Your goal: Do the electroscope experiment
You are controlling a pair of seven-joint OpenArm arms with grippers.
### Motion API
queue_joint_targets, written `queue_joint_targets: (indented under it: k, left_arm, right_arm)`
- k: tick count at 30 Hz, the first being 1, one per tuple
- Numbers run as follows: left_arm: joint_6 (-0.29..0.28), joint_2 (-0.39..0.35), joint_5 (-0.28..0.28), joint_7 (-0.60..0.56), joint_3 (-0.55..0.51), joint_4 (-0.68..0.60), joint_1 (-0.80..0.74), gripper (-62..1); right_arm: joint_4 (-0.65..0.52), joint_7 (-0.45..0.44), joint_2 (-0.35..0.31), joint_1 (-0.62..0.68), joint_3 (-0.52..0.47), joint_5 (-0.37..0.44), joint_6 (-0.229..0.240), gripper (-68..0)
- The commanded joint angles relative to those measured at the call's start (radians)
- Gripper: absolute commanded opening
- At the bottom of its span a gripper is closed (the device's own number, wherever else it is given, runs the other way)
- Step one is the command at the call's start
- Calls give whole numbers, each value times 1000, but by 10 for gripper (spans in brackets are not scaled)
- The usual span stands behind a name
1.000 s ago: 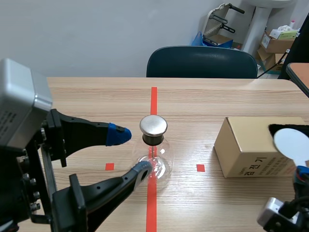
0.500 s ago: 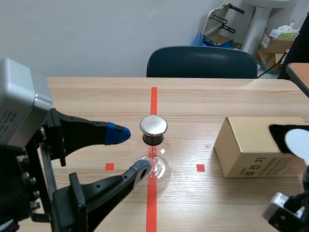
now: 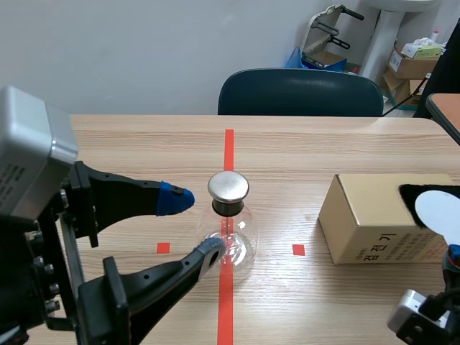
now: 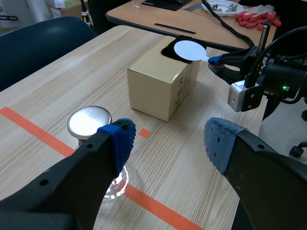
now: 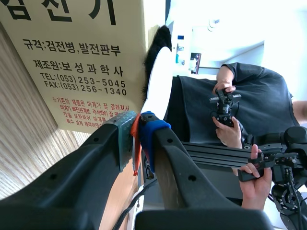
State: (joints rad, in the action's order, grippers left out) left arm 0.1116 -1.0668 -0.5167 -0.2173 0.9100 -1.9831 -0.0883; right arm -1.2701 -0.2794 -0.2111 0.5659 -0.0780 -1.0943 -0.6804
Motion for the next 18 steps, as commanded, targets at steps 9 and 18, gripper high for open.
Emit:
queue_joint_targets:
  k: [9, 18]
  left_arm:
    - [-2, 5, 4, -18, -3, -28, 0, -268]
    - [-2, 6, 4, -18, -3, -28, 0, -307]
  right_arm:
    - [-22, 7, -2, -4, -9, -2, -9, -665]
    - [-154, 54, -11, -3, -10, 2, -10, -665]
